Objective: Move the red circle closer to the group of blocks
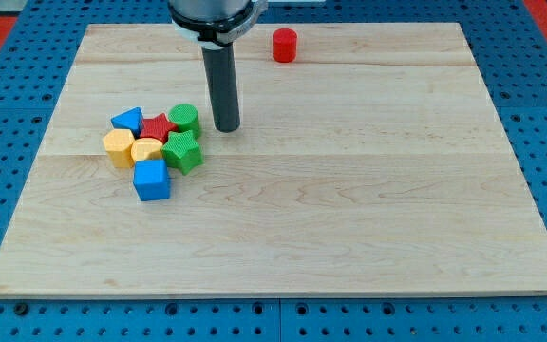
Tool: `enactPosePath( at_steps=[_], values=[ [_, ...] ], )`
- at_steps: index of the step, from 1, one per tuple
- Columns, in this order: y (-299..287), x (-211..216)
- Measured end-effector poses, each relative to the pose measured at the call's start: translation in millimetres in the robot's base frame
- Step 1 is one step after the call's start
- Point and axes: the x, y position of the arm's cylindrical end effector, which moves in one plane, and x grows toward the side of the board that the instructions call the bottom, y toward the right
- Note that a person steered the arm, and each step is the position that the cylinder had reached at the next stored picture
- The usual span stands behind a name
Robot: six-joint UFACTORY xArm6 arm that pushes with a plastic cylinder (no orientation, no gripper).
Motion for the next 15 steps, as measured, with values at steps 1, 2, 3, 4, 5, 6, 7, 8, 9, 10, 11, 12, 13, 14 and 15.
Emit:
enactPosePath(
  at_steps=[1,2,3,4,5,6,7,8,9,10,11,12,13,14,15],
  values=[
    [80,-53],
    [128,-129],
    [123,-165],
    [74,-173],
    [50,-158],
    [23,-140],
    [-6,-129],
    [-35,-106],
    [-53,-81],
    [-51,-70],
    [-52,-80],
    [-58,-95],
    [-73,-95],
    [-78,-88],
    [-80,-77]
  ],
)
